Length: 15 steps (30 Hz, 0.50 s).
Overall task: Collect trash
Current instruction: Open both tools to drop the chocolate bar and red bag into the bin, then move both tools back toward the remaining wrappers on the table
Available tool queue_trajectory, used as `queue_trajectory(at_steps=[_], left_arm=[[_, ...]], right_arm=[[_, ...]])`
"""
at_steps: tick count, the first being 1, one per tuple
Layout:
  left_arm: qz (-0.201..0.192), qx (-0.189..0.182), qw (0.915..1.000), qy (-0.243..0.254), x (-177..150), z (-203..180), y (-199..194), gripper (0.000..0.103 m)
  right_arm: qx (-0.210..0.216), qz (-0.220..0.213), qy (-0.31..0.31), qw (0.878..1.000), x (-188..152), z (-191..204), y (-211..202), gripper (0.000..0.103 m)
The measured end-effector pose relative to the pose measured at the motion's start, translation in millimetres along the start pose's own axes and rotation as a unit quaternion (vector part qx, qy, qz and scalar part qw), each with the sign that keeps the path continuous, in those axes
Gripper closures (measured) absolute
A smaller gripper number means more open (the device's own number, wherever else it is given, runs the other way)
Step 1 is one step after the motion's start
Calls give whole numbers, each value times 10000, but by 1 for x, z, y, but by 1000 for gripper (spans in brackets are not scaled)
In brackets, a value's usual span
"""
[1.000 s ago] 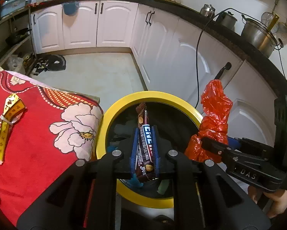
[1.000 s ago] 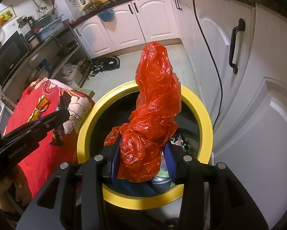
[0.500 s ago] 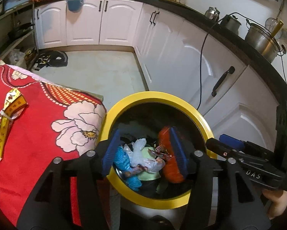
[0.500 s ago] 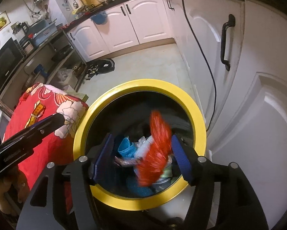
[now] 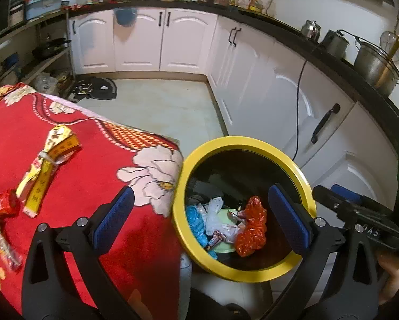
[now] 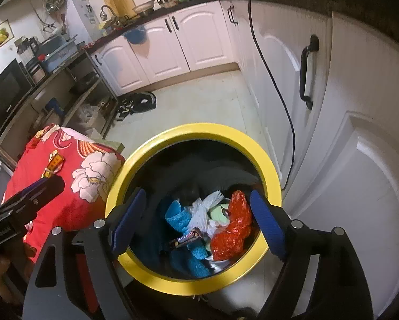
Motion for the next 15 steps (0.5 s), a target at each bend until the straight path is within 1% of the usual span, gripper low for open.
queue_trajectory(at_steps=[4, 15], left_arm=[[-103, 101, 9999, -75, 0, 12, -12, 11], [-511, 473, 9971, -305, 3, 57, -53, 11]], right_arm=[[51, -155, -49, 9999, 6, 9, -8, 21], [214, -342, -399, 9984, 13, 47, -24, 19]])
Point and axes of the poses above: each gripper's, at about its wrist camera, not at the fingertips, and y roughly the way its jaws point, z to its left, x to its top, the point moved 10 cm from there along y, roughly the way its jaws point, and after that the axes turned 1 degree about -y, right-handed, at the moved point
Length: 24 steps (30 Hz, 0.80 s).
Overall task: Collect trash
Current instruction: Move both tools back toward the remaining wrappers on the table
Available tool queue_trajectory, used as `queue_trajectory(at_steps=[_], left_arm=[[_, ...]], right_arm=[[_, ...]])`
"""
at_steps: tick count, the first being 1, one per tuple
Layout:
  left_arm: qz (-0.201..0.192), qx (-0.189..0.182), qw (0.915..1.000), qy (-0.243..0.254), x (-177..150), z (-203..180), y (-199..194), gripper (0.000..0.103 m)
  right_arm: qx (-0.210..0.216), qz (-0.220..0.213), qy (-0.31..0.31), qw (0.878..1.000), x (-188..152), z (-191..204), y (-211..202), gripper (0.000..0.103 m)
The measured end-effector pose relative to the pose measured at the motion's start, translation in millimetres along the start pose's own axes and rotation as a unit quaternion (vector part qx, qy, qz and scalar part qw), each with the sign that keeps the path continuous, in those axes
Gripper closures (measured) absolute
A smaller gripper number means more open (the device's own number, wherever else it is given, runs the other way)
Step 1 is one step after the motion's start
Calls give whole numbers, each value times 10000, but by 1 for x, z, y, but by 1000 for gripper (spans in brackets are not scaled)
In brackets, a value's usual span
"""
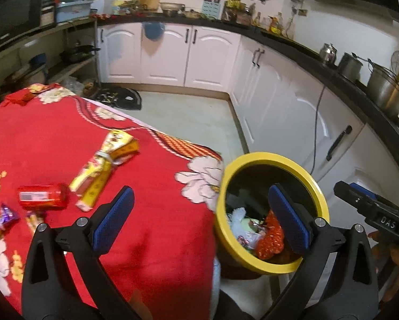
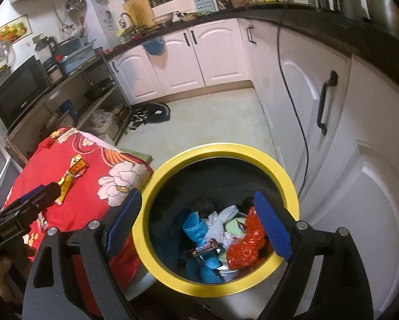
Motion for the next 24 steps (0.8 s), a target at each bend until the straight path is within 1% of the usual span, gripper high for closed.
queue_trajectory(at_steps=[10, 24], left_arm=[[-302, 314, 9982, -402, 10, 54, -30, 11], [-501, 756, 9930, -757, 0, 117, -61, 10]], right_arm=[[190, -28, -367, 9991, 2, 46, -4, 19], [601, 11, -875, 9943, 3, 121, 1, 18]])
Point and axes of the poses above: each gripper's, at about its wrist camera, not at the fingertips, and y roughly the way its jaws point, z to its left, x to its top, the point moved 10 cm from there along y, roughly the way its jaws point, and after that the axes turned 1 degree about -y, right-handed, at the moved point
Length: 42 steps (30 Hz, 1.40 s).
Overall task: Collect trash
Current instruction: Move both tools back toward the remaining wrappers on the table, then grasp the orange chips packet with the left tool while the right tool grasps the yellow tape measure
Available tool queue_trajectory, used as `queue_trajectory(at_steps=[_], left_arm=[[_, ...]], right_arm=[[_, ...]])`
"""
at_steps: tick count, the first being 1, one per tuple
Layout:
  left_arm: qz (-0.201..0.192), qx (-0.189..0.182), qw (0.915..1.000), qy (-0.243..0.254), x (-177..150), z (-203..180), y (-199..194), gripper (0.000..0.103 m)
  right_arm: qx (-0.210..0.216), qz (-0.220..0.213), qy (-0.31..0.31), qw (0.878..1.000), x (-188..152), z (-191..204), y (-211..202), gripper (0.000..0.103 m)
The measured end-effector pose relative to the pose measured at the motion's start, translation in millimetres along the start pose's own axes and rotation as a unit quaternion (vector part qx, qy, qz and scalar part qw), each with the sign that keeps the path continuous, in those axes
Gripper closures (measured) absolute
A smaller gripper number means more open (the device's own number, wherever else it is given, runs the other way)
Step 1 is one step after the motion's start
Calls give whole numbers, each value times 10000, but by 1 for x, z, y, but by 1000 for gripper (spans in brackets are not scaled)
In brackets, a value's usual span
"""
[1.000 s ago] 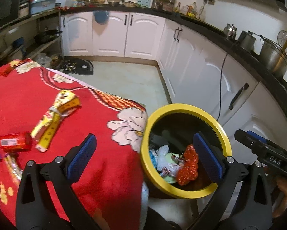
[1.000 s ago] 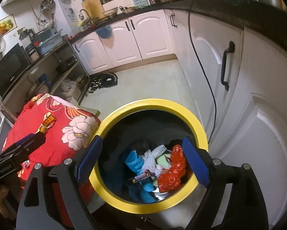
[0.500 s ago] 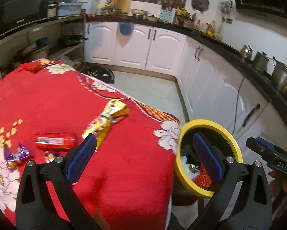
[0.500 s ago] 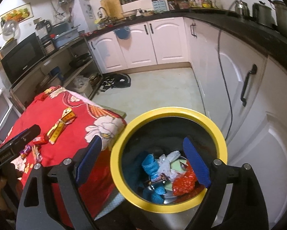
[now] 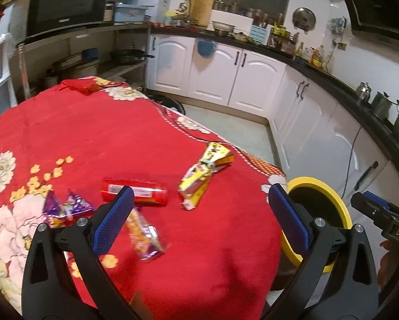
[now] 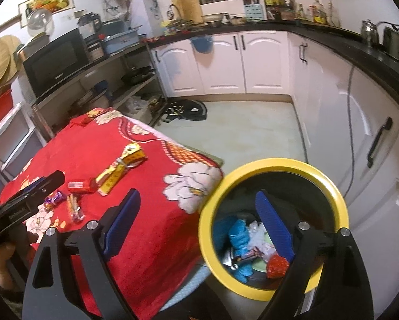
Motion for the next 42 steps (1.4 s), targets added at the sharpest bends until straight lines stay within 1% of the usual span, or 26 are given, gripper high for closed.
queue_trajectory(at_steps=[12, 21, 29, 30, 32, 34, 36, 38, 42], left_arm=[[57, 279, 9993, -233, -11, 49, -3, 11], [263, 305, 9981, -465, -29, 78, 4, 11], [436, 194, 9973, -549, -41, 86, 16, 11], [461, 186, 9972, -552, -43, 87, 17, 11], [526, 123, 9968, -593, -46, 88, 21, 17], [586, 44, 9962, -637, -48, 87, 25, 26], [672, -72, 9955, -666, -53, 84, 30, 30], [734, -151, 9948, -691, -56, 81, 33, 34], [821, -252, 9939, -690, -62, 74, 38, 36]], right_arm=[[372, 99, -321, 9987, 16, 62, 25, 15], [550, 342, -370, 9972, 28, 98, 62, 15], [623, 627, -496, 9949, 35, 126, 102, 15], [618, 677, -499, 9945, 35, 128, 108, 15], [617, 792, -466, 9939, 35, 132, 122, 15], [588, 884, -433, 9934, 35, 134, 133, 15], [565, 1016, -392, 9924, 35, 137, 149, 15], [565, 1136, -308, 9914, 33, 138, 162, 15], [475, 1361, -79, 9895, 30, 135, 187, 19]])
Point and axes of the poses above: each gripper's, at about its wrist camera, not at the fingertips, and y roughly the way its jaws point, z to its left, x to its top, the point moved 10 cm from there along y, roughly the way its jaws point, and after that the axes turned 1 degree about -y, right-handed, at the moved point
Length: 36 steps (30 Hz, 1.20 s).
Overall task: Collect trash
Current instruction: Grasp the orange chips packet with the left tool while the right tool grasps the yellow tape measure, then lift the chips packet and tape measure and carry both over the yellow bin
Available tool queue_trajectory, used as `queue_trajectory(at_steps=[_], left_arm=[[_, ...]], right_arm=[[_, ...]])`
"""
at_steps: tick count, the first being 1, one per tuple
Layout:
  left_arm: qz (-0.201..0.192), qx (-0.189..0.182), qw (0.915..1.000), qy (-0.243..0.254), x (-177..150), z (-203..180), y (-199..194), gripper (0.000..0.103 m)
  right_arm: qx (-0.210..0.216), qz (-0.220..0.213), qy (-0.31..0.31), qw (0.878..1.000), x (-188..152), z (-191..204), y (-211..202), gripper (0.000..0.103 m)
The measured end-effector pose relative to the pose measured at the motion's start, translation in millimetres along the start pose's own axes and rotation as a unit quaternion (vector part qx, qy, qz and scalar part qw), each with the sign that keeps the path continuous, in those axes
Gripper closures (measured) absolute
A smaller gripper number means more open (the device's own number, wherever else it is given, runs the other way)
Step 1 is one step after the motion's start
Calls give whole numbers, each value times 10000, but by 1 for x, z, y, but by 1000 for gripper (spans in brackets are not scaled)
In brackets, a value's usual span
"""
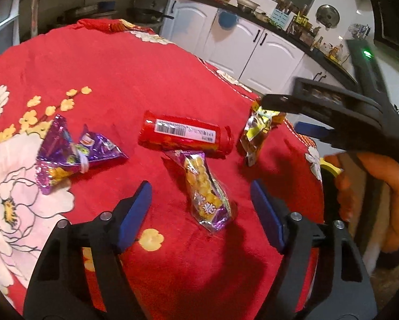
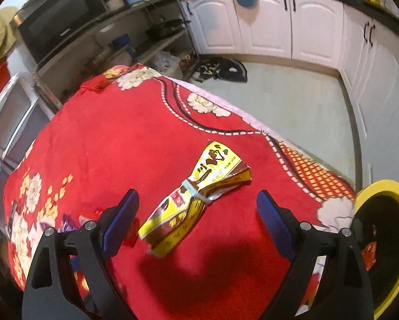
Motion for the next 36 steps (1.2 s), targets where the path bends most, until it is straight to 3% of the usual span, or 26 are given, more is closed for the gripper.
queue_trajectory(at_steps=[7, 11, 17, 18, 19, 21, 36], left_arm=[[126, 24, 9999, 36, -5, -1, 11, 50], [136, 74, 9999, 23, -4, 3, 13, 58], [142, 130, 9997, -118, -3, 15, 14, 84], [147, 104, 9997, -174, -4, 18, 14, 88], [147, 95, 9997, -198, -5, 19, 13, 93], [171, 58, 9995, -265, -7, 22, 12, 97], [198, 13, 9998, 16, -21, -5, -1, 101]], right_arm=[[6, 341, 442, 9984, -2, -8, 32, 28], [-71, 305, 377, 9988, -3, -12, 36, 34], [46, 261, 225, 9994, -9, -22, 30, 54], [67, 258, 188, 9995, -10, -23, 29, 58], [57, 261, 139, 9995, -12, -24, 27, 69], [84, 257, 19, 9996, -19, -27, 22, 69], [243, 186, -510, 9982, -75, -39, -28, 71]])
Point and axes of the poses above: each gripper's, at about its wrist camera, not at the fingertips, and y roughly the way its jaws point, z to its left, x to its top, the point moved 10 cm from there along y, roughly the way its jaws point, and after that the axes turned 1 degree about -y, right-handed, at the moved point
